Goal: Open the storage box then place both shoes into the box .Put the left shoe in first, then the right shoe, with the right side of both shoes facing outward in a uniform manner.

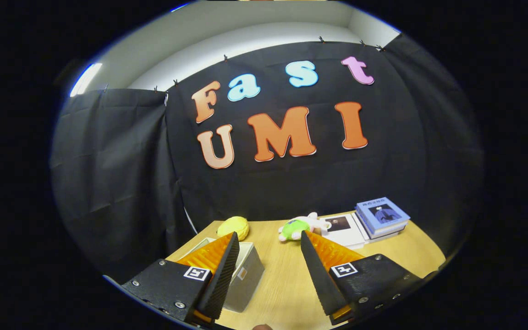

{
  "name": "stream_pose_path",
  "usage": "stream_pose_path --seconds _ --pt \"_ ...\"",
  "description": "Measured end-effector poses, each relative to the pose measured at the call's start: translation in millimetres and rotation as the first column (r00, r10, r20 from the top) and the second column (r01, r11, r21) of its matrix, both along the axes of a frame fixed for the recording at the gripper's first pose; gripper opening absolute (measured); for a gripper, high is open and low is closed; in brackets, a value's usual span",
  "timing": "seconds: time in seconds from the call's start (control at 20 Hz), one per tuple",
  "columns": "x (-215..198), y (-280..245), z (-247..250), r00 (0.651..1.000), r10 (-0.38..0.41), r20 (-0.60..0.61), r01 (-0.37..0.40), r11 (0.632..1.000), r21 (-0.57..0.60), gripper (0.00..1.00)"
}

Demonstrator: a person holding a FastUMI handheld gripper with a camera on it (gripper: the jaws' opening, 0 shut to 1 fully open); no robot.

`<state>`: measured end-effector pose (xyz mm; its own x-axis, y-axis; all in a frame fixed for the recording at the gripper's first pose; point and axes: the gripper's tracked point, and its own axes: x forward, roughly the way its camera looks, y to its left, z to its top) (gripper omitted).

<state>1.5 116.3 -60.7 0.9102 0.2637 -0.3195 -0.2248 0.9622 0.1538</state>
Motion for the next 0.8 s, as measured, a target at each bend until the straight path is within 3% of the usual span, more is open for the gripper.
stream_pose_path --seconds 0.35,0.8 --pt "-27 -55 53 0.976 -0.022 0.219 0.045 0.994 -0.103 0.85" --pt "-51 -84 107 0.884 -0.026 0.466 0.142 0.966 -0.215 0.95"
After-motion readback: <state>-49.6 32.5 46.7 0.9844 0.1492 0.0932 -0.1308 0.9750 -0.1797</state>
